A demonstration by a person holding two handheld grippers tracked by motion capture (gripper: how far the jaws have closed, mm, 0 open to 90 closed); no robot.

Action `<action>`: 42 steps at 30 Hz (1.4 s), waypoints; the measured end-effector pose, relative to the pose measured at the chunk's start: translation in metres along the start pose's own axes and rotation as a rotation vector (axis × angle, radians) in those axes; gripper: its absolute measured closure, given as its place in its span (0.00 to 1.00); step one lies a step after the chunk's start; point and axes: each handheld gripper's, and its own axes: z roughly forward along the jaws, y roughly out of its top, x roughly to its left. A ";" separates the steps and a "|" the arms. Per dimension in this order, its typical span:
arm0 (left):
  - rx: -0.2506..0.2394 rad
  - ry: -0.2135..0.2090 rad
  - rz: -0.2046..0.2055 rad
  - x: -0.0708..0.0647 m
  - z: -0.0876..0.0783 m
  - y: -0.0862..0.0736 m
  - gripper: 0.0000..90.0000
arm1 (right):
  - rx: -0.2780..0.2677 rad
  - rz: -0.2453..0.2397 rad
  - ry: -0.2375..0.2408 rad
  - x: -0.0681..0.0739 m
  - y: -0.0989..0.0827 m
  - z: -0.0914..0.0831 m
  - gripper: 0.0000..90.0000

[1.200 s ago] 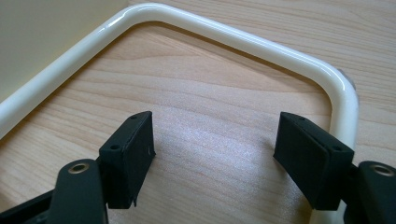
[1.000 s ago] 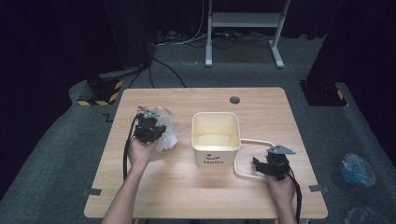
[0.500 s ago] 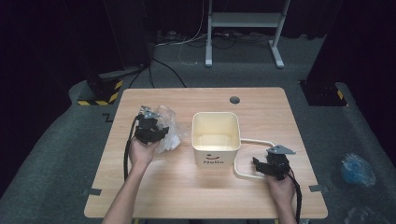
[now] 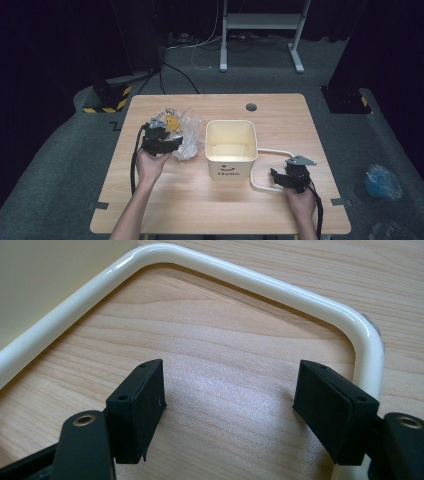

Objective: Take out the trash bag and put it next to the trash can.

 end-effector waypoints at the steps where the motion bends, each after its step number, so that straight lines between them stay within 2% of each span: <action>1: -0.005 -0.004 -0.009 0.000 0.000 -0.001 0.47 | 0.000 0.000 0.000 0.000 0.000 0.000 0.31; 9: -0.055 0.006 -0.028 0.003 -0.012 -0.010 0.44 | 0.000 0.000 0.000 0.000 0.000 0.000 0.31; 15: -0.097 -0.006 -0.049 0.006 -0.023 -0.015 0.41 | 0.000 0.000 0.000 0.000 0.000 0.000 0.31; 23: -0.109 -0.008 -0.041 0.005 -0.031 -0.022 0.40 | 0.000 0.000 0.000 0.000 0.000 0.000 0.31; 42: -0.135 -0.001 -0.087 0.010 -0.044 -0.043 0.40 | 0.000 0.000 0.000 0.000 0.000 0.000 0.31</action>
